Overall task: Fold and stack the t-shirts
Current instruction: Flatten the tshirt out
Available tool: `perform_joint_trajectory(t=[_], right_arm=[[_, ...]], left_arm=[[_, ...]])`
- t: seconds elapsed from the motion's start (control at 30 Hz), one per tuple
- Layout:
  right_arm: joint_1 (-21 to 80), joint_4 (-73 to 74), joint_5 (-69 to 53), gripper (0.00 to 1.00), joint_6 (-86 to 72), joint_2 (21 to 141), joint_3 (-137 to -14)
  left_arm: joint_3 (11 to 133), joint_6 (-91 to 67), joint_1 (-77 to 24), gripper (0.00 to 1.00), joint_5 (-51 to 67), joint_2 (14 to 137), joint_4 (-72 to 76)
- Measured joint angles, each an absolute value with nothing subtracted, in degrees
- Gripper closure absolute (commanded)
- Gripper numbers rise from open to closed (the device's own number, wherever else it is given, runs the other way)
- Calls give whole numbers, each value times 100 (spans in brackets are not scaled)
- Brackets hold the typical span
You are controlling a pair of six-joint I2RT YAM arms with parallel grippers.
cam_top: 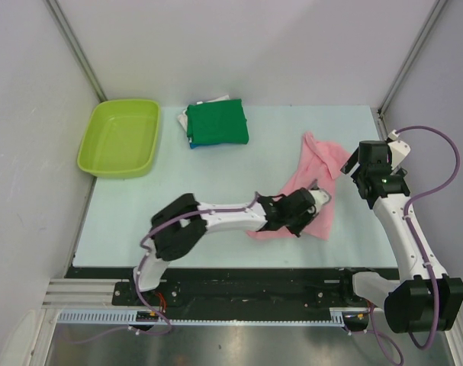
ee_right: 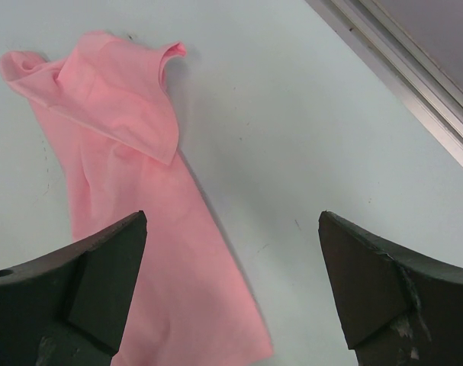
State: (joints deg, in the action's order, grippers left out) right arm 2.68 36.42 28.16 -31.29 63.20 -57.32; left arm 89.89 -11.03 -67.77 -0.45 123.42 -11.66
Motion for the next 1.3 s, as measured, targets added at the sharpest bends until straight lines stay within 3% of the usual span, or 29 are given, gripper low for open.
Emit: perform_joint_trajectory(t=[0.27,0.43,0.47,0.5,0.6,0.8,1.3], right_arm=[[336,3607,2797,0,-3129,6281,-5732],[410,3605,2797,0,-3129,6278,-5732],[427,3605,2794,0,-3129,6278,-5732],[445,3603,2794,0,-3129,6278,-5732],[473,3601,2783,0,-3131,6281,-5730],[491,3575,2753,0,-3133,6298,-5723],[491,3573,2755,0,-3129,6298,-5693]], left_arm=[[7070,-1883,-5771,100,-331,9150,-899],[6466,-2213,-4733,100,-1000,7712,-812],[6390,-2241,-4657,96,-1081,7592,-847],[6333,-2255,-4609,77,-1151,7509,-915],[6324,-2189,-4779,39,-1197,7693,-1044],[6912,-1806,-5927,2,-1074,9120,-1210],[9719,-1337,-6960,3,-274,11762,-1481]])
